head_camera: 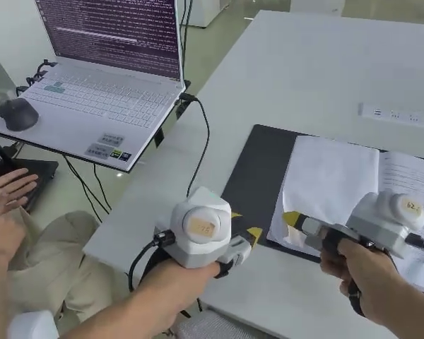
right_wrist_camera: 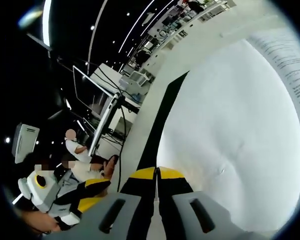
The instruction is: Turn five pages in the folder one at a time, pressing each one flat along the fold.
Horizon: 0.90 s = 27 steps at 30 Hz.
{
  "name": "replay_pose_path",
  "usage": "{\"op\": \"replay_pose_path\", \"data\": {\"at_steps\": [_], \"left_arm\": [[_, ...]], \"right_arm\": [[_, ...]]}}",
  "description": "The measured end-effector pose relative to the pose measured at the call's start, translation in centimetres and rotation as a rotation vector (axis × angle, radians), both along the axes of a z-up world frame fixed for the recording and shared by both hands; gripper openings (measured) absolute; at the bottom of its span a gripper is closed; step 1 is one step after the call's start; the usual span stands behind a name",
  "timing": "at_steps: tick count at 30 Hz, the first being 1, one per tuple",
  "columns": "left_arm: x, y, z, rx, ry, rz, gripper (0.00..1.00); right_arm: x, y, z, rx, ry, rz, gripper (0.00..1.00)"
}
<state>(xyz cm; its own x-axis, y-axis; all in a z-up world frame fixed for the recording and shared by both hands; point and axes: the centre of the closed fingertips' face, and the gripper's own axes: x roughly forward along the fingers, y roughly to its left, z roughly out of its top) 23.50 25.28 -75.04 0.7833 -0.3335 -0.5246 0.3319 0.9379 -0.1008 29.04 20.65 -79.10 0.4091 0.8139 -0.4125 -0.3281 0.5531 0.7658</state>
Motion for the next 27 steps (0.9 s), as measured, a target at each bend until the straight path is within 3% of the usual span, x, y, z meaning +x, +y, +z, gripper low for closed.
{"op": "replay_pose_path", "data": {"at_steps": [3, 8, 15, 20, 27], "left_arm": [[0.0, -0.1, -0.2, 0.002, 0.004, -0.004, 0.21], [0.2, -0.4, -0.3, 0.005, 0.009, -0.015, 0.21], [0.7, -1.0, -0.9, 0.022, 0.019, -0.042, 0.21], [1.2, -2.6, -1.6, 0.036, 0.030, -0.095, 0.20], [2.6, -5.3, -2.4, 0.056, 0.026, -0.156, 0.18]], "right_arm": [[0.1, 0.3, -0.3, -0.003, -0.012, 0.002, 0.00], [-0.4, 0.8, -0.2, 0.030, 0.009, 0.024, 0.01], [-0.8, 0.1, 0.1, 0.067, 0.030, 0.008, 0.05], [-0.4, -1.9, 0.4, 0.066, 0.024, -0.024, 0.05], [1.1, -6.4, 0.3, 0.072, 0.032, -0.120, 0.03]]}}
